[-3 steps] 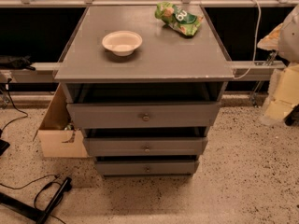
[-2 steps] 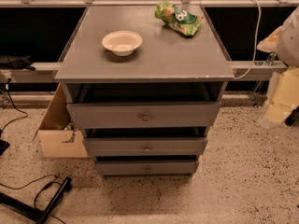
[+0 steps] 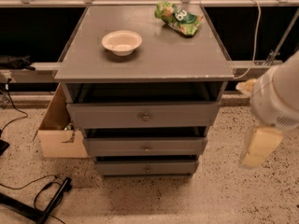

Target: Open bottom drawer

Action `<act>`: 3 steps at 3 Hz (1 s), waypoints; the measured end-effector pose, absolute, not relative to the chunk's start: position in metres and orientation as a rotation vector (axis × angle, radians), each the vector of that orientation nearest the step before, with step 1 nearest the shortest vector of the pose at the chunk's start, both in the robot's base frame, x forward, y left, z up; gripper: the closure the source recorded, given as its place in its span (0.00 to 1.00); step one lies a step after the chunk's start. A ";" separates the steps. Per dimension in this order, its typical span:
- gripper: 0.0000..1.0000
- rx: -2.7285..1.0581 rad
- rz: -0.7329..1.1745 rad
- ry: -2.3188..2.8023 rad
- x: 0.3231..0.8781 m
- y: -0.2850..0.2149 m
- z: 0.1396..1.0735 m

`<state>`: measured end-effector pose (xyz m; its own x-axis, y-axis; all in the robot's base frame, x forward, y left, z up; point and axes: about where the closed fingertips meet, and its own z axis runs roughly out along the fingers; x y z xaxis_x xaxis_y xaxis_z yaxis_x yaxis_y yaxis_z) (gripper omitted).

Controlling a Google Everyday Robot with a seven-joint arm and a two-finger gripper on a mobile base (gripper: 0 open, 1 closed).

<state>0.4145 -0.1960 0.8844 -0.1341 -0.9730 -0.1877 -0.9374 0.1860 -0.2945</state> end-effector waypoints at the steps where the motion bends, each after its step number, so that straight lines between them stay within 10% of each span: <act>1: 0.00 -1.817 -0.059 2.135 0.404 -0.198 0.795; 3: 0.00 -1.772 0.151 2.183 0.396 -0.204 0.671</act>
Offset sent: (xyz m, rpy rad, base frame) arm -0.0162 -0.0031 -0.2160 0.1365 0.1318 0.0286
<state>0.3962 -0.2035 0.6708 -0.1760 -0.9331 -0.3135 -0.9674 0.2229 -0.1204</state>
